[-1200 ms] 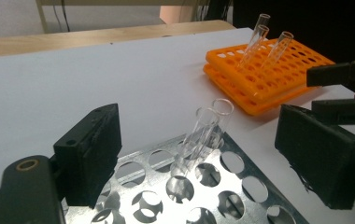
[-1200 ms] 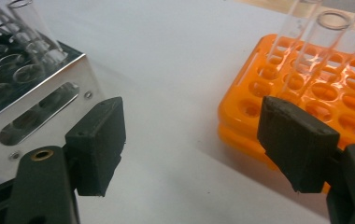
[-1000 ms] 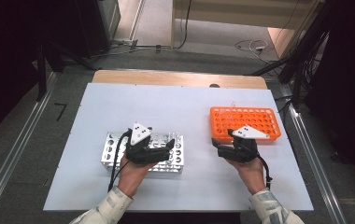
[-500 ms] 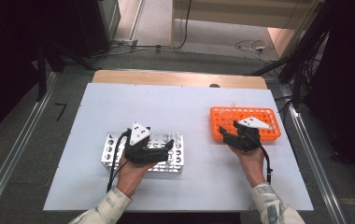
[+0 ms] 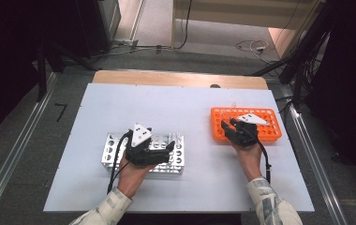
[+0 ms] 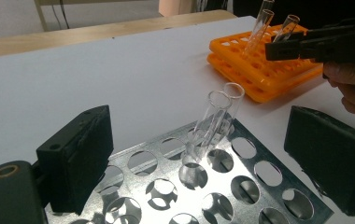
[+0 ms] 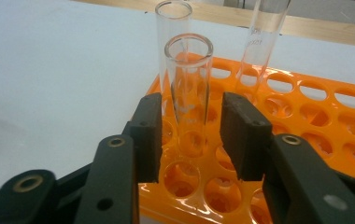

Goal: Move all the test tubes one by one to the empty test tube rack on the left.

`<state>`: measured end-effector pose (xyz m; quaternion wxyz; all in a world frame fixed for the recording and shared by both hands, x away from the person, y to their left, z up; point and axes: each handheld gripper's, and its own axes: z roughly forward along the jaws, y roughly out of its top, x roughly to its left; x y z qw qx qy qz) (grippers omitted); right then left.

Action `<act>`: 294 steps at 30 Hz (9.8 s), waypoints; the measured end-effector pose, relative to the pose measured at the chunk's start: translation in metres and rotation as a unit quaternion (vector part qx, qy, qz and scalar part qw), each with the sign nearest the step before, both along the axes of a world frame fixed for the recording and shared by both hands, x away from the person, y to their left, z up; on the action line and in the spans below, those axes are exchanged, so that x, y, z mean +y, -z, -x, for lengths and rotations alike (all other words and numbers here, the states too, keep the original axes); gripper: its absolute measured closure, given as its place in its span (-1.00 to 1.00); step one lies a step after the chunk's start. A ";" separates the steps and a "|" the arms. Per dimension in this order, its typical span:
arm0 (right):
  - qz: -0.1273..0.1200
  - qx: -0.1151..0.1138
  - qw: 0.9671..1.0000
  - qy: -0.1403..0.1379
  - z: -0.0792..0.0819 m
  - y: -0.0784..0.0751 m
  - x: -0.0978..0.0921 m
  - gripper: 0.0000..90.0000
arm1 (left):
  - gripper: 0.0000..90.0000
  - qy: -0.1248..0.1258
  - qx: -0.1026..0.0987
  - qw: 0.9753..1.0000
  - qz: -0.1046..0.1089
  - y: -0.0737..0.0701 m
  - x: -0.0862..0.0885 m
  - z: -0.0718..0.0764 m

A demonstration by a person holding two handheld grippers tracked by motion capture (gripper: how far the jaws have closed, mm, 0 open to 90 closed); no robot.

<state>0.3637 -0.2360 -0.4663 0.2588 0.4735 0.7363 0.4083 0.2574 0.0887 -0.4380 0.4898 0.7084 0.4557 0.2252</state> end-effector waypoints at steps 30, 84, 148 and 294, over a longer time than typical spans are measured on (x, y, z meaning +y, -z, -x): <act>-0.013 -0.027 1.000 0.000 0.006 -0.016 -0.005 0.62 | -0.84 -0.007 0.008 1.000 0.002 0.000 0.001 -0.001; 0.028 0.030 0.977 -0.209 0.097 -0.019 0.050 0.62 | -0.60 0.100 -0.028 0.995 0.002 -0.016 -0.046 0.024; 0.016 0.046 0.968 -0.246 0.099 -0.018 0.063 -0.49 | 0.68 0.111 -0.049 0.992 0.032 -0.033 -0.055 0.013; 0.001 0.025 1.000 -0.018 -0.031 0.001 0.019 0.53 | -0.33 -0.015 -0.020 1.000 0.000 -0.008 0.017 0.008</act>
